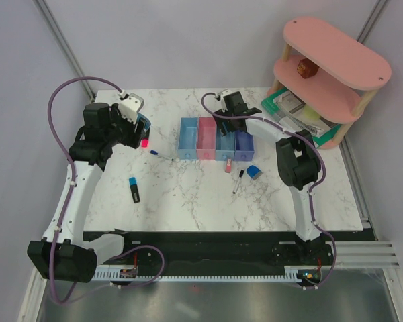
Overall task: Sort the stationery into containers
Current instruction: Move the storage box to the center of the board, then place the stationery in the storage box.
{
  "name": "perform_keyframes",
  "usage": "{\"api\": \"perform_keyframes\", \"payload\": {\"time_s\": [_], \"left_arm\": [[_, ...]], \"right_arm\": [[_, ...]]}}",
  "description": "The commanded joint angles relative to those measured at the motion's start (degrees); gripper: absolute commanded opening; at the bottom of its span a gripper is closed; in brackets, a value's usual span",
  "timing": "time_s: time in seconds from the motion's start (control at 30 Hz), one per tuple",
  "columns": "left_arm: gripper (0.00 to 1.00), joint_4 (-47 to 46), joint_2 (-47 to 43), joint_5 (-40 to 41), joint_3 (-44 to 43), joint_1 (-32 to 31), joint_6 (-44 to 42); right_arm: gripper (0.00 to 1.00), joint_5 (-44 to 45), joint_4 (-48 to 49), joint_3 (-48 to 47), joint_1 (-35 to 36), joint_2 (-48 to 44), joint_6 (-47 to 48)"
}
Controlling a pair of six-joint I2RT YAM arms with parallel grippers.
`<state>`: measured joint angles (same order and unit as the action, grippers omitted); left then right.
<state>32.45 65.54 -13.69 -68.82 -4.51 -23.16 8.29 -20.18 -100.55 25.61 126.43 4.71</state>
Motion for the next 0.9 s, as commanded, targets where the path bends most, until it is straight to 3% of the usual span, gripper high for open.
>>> {"api": "perform_keyframes", "payload": {"time_s": [0.0,0.13,0.27,0.43,0.63,0.87], "left_arm": [[0.02,-2.9,-1.5,-2.6,-0.6,0.1,0.3],[0.02,-2.7,-3.2,-4.7,2.4,-0.1,-3.0],[0.02,-2.9,-4.8,-7.7,5.0,-0.8,-6.1],[0.02,-9.1,-8.3,-11.3,10.4,-1.9,-10.6],[0.02,-19.7,-13.5,-14.3,17.5,-6.2,-17.0],[0.02,-25.9,-15.7,-16.2,19.9,-12.0,-20.8]], "right_arm": [[0.87,-0.8,-0.8,-1.5,-0.5,-5.6,0.8],[0.94,-5.7,-7.6,-1.7,-0.5,-12.2,3.7],[0.98,-16.3,-16.4,-5.3,-0.7,-17.3,8.1],[0.98,-39.2,-22.2,-5.4,-1.2,-20.9,11.0],[0.98,-64.0,-25.3,-7.7,-1.9,-17.6,9.4],[0.98,-81.8,-25.3,-10.0,-1.9,-12.4,7.2]]}}
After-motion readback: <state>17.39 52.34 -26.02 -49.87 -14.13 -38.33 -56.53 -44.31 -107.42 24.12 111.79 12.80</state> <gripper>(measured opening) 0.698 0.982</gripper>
